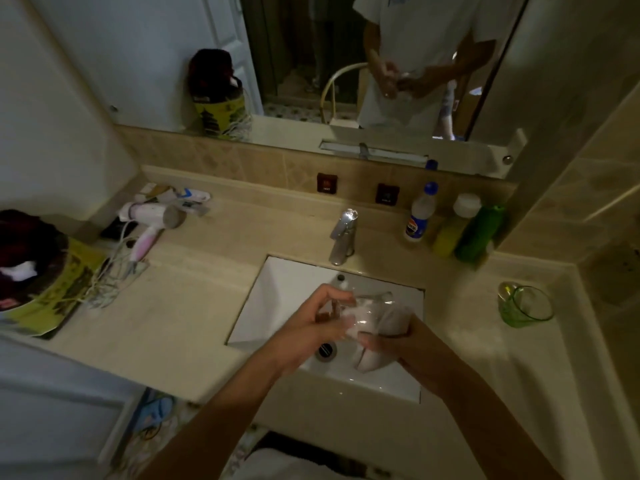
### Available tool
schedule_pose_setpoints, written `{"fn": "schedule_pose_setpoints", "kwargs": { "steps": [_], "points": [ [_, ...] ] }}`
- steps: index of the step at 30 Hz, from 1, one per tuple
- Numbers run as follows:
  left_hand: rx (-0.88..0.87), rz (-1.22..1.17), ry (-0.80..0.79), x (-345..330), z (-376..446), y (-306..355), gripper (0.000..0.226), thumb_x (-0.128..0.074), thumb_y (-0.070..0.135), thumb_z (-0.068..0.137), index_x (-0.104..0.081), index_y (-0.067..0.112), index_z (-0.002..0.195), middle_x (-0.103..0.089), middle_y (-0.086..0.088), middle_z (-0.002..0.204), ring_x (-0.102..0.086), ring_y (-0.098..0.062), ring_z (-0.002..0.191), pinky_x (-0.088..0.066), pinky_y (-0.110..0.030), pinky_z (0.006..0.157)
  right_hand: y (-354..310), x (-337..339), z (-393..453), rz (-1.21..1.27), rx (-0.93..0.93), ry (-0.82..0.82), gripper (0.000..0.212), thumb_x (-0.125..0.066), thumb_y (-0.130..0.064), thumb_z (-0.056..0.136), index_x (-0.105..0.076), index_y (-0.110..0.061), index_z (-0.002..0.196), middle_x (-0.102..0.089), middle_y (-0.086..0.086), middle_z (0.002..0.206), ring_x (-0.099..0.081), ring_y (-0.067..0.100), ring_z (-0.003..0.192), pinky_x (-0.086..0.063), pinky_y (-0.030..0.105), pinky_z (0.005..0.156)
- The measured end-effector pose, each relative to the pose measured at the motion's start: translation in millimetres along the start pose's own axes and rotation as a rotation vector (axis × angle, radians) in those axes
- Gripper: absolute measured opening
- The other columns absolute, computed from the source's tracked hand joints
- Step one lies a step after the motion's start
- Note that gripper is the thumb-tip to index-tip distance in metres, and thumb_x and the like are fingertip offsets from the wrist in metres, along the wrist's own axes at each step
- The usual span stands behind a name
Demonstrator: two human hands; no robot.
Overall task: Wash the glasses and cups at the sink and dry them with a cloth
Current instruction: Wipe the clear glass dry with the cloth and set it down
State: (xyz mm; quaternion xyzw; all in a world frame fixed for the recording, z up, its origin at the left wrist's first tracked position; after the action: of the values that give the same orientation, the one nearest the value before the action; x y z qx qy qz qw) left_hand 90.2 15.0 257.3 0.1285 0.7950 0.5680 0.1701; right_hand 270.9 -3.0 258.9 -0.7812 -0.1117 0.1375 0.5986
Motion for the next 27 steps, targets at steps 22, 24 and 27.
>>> {"fn": "schedule_pose_setpoints", "kwargs": {
  "steps": [22, 24, 27],
  "points": [
    [-0.220, 0.334, 0.353, -5, 1, -4, 0.022, -0.051, 0.041, 0.103, -0.057, 0.023, 0.091, -0.063, -0.006, 0.085, -0.063, -0.023, 0.077, -0.053, -0.038, 0.067, -14, -7, 11, -0.075, 0.059, -0.219, 0.036, -0.065, 0.017, 0.077, -0.067, -0.007, 0.105, -0.071, 0.006, 0.097, -0.066, 0.024, 0.100, -0.054, 0.037, 0.088],
    [-0.238, 0.292, 0.304, -6, 0, 3, 0.034, -0.053, 0.052, 0.098, -0.059, 0.019, 0.104, -0.065, -0.012, 0.096, -0.066, -0.027, 0.083, -0.058, -0.044, 0.073, -2, -8, 16, 0.051, 0.107, -0.195, 0.031, -0.066, 0.013, 0.078, -0.066, 0.002, 0.106, -0.067, 0.023, 0.105, -0.061, 0.041, 0.102, -0.048, 0.055, 0.093],
    [0.116, -0.153, 0.078, -5, 2, 4, 0.062, -0.039, 0.067, 0.096, -0.064, 0.014, 0.115, -0.068, -0.016, 0.088, -0.066, -0.025, 0.070, -0.059, -0.039, 0.064, 7, -7, 17, -0.055, 0.094, -0.062, 0.040, -0.072, 0.007, 0.079, -0.067, -0.008, 0.116, -0.071, 0.020, 0.109, -0.067, 0.036, 0.104, -0.053, 0.051, 0.095]
  ]
}}
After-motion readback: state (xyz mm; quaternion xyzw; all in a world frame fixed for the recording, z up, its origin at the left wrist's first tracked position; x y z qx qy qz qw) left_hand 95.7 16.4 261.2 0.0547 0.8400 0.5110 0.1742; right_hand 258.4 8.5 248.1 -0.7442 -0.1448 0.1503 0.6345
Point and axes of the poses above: each hand's wrist, its own z-axis towards the middle knuckle, its own x-axis out of the back of the hand, y = z × x, the point moved 3 cm from there along z, towards the middle knuckle
